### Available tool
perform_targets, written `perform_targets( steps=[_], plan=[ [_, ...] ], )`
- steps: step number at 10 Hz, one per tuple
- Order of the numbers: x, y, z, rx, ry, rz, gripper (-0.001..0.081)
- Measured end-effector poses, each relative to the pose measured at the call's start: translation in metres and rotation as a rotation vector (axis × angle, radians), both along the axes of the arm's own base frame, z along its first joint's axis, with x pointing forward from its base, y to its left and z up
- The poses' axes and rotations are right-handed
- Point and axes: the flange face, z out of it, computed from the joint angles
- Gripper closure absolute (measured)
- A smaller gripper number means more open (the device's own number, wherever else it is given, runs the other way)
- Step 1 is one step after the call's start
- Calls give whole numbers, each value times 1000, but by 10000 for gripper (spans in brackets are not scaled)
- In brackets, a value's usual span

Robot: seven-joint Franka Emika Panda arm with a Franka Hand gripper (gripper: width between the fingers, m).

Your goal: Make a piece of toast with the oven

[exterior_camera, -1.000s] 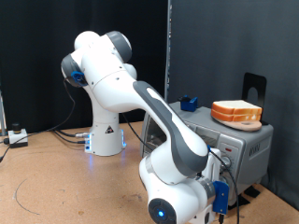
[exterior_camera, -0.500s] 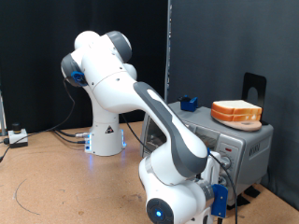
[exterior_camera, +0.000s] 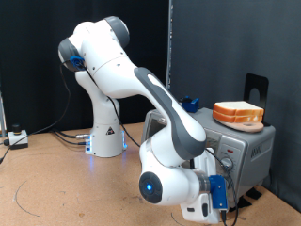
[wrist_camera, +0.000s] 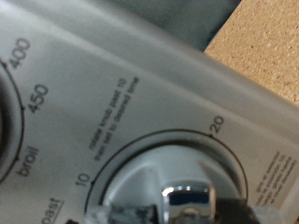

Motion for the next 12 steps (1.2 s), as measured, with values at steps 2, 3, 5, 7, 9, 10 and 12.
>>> perform_targets(
  steps=[2, 3, 5, 7, 9, 10, 12],
  plan=[
    [-2, -1, 0, 7, -26, -15, 704],
    [-3, -1, 0, 10, -31, -17, 704],
    [-3, -1, 0, 11, -32, -18, 704],
    [-3, -2, 0, 10, -30, -19, 704],
    [2, -6, 2, 0, -31, -33, 703],
    [4, -7, 5, -4, -10, -34, 512],
    [6, -14, 10, -12, 45, -13, 355]
  ],
)
